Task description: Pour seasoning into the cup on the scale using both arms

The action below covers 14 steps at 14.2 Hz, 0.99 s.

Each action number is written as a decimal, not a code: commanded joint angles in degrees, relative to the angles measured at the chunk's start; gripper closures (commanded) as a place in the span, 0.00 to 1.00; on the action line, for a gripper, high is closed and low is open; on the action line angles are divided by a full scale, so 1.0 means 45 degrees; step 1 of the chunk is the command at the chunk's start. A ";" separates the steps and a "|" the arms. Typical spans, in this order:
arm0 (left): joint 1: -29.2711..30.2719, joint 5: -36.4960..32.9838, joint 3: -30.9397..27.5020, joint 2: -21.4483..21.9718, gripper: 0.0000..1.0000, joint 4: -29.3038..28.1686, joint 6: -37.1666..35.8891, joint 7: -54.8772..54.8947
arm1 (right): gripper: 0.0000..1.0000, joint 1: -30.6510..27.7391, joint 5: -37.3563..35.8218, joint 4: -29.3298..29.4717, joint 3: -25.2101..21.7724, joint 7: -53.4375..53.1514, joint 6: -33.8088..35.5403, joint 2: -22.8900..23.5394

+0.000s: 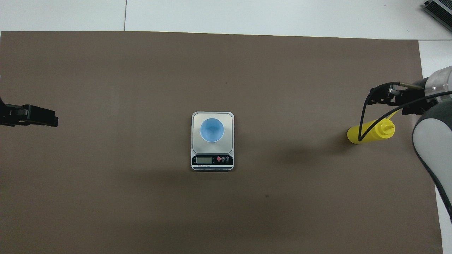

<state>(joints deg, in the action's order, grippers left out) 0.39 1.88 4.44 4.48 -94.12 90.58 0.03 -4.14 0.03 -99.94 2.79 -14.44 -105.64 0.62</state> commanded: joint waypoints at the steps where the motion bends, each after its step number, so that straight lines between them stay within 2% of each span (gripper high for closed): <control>1: 0.0186 0.0187 0.0048 0.0176 0.00 -0.0140 -0.0109 0.0130 | 0.00 -0.0096 -0.0241 -0.0155 0.0140 0.0337 0.0487 -0.0976; 4: 0.0186 0.0187 0.0048 0.0176 0.00 -0.0140 -0.0109 0.0130 | 0.00 -0.0096 -0.0201 0.0505 0.0354 0.0278 0.1577 -0.1135; 10: 0.0186 0.0187 0.0048 0.0176 0.00 -0.0140 -0.0109 0.0130 | 0.00 -0.0096 -0.0260 0.1308 0.0590 0.0278 0.2187 -0.0687; 14: 0.0186 0.0187 0.0048 0.0176 0.00 -0.0140 -0.0128 0.0130 | 0.00 -0.0135 -0.0202 0.0939 0.0629 0.0609 0.2109 -0.0841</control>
<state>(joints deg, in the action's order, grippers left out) 0.39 1.88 4.44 4.48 -94.12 90.58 0.03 -4.07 -0.01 -96.11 4.94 -13.77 -97.00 -3.42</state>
